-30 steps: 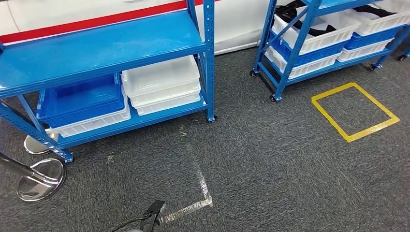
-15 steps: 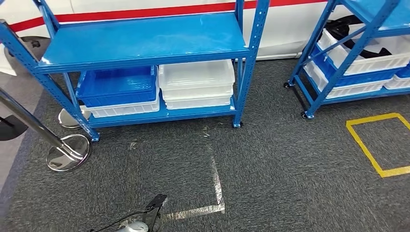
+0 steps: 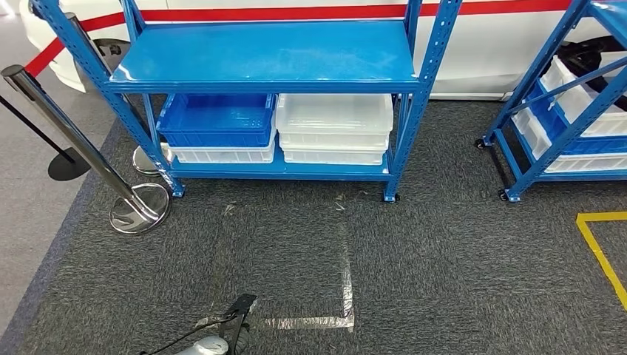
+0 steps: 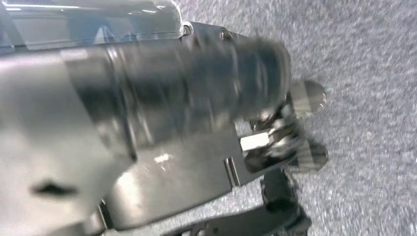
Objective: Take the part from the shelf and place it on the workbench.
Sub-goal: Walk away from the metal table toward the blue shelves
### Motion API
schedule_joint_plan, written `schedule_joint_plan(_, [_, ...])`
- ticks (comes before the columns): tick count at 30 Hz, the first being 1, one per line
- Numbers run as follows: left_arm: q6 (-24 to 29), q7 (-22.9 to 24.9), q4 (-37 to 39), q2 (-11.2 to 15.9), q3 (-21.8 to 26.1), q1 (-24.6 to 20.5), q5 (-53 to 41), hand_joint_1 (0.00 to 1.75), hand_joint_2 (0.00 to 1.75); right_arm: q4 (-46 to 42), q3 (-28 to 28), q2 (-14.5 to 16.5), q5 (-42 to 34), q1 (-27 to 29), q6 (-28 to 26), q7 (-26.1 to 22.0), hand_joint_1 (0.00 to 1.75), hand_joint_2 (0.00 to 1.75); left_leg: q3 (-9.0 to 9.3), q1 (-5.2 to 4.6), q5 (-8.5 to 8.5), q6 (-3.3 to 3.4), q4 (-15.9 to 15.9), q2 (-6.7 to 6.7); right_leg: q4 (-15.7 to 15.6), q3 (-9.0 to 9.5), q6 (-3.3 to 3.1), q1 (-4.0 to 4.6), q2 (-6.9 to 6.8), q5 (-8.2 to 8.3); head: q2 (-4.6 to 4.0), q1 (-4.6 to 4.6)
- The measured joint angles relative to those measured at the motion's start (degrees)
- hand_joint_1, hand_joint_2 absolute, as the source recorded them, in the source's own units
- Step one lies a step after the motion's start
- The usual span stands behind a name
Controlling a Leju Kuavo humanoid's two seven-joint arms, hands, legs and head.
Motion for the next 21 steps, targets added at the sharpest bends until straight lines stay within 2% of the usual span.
schedule_joint_plan(1, [-0.66,-1.49,0.00,0.11,-0.04,1.36,-0.67,0.00,1.75,0.01,-0.20,-0.02,-1.77,-0.04,-0.37,-0.01,0.00,1.75,1.68,-0.31,0.61,0.50,-2.97,0.24,-0.12,0.16,0.12,0.03,0.00,-0.12,0.00,0.05])
schedule_joint_plan(2, [-1.37,-3.58,0.00,0.21,-0.09,3.19,-1.17,0.00,1.75,0.04,-0.48,-0.05,-3.41,0.00,-0.71,-0.01,0.00,1.75,2.68,-0.61,0.57,0.86,-4.65,0.48,-0.30,0.29,0.32,-0.03,0.05,-0.19,0.01,0.16])
schedule_joint_plan(4, [-2.35,-7.55,0.03,0.40,-0.20,7.06,-1.54,0.00,1.75,0.14,-1.17,-0.16,-5.48,0.13,-0.86,0.00,0.00,1.75,3.43,-0.87,0.26,1.14,-5.55,0.59,-0.82,0.62,0.95,-0.16,0.13,-0.22,0.01,0.18])
schedule_joint_plan(6, [-3.08,-9.17,0.08,0.54,-0.24,9.86,-1.94,0.00,1.75,0.21,-2.10,-0.35,-6.11,0.38,-0.65,0.02,0.00,1.75,4.25,-0.44,0.55,1.32,-6.74,0.48,-0.60,0.86,1.63,-0.11,0.24,-0.82,0.01,0.41])
schedule_joint_plan(8, [-3.99,-9.36,0.11,0.60,-0.11,11.38,-3.09,0.00,1.75,0.25,-3.41,-0.57,-6.00,0.88,-0.25,0.02,0.00,1.75,5.07,-0.02,0.78,1.63,-7.81,0.24,3.28,-0.87,2.08,-0.02,0.57,-3.16,0.00,0.89])
schedule_joint_plan(10, [-5.18,-9.40,0.08,0.63,0.45,12.52,-5.05,0.00,1.75,0.30,-4.91,-0.81,-5.48,1.68,0.22,-0.17,0.00,1.75,5.29,-0.04,0.56,1.98,-7.88,0.05,10.33,-4.71,2.33,0.00,0.81,-6.07,0.00,1.13])
schedule_joint_plan(11, [-5.79,-9.46,0.05,0.63,0.92,12.98,-6.17,0.00,1.75,0.36,-5.67,-0.96,-5.14,2.16,0.43,-0.35,0.00,1.75,5.34,-0.05,0.40,2.02,-7.77,-0.03,12.81,-6.22,2.47,-0.03,0.83,-6.52,0.01,1.14])
schedule_joint_plan(12, [-6.37,-9.51,-0.03,0.63,1.51,13.32,-7.33,0.00,1.31,0.44,-6.39,-1.14,-4.82,2.70,0.66,-0.55,0.00,1.75,5.40,-0.02,0.23,1.99,-7.62,-0.15,13.42,-6.82,2.61,-0.10,0.83,-5.90,0.01,1.14])
schedule_joint_plan(13, [-6.92,-9.53,-0.17,0.63,2.18,13.54,-8.43,0.00,0.87,0.56,-7.06,-1.31,-4.47,3.24,0.90,-0.72,0.00,1.75,5.47,0.04,0.04,1.86,-7.39,-0.32,11.86,-6.32,2.76,-0.23,0.83,-4.26,0.01,1.15])
schedule_joint_plan(15, [-7.86,-9.54,-0.60,0.67,3.63,13.89,-10.44,0.00,0.00,0.80,-8.36,-1.61,-3.81,4.29,1.40,-0.92,0.00,1.75,5.48,0.12,-0.50,1.35,-6.62,-0.67,5.04,-3.35,3.01,-0.55,0.94,-0.49,0.00,1.18])
schedule_joint_plan(16, [-8.37,-9.54,-0.82,0.72,4.46,14.10,-11.51,0.00,0.00,0.89,-9.14,-1.69,-3.43,4.79,1.65,-1.05,0.00,1.75,5.34,0.05,-0.82,1.02,-6.07,-0.84,2.22,-2.17,2.84,-0.66,1.09,0.56,0.00,1.20])
schedule_joint_plan(17, [-8.87,-9.54,-1.01,0.79,5.32,14.35,-12.59,0.00,0.00,0.95,-10.04,-1.75,-3.05,5.24,1.91,-1.22,0.00,1.75,5.18,-0.04,-1.05,0.72,-5.65,-0.95,0.58,-1.52,2.58,-0.66,1.22,0.93,0.00,1.20])
schedule_joint_plan(21, [-11.18,-9.60,-1.48,1.19,9.02,15.66,-17.07,0.00,0.00,1.03,-14.15,-1.77,-1.70,6.43,3.02,-1.99,0.00,1.75,4.84,-0.11,-1.70,-0.13,-4.88,-1.02,-0.06,-1.15,1.06,-0.57,1.18,0.92,0.00,1.14])
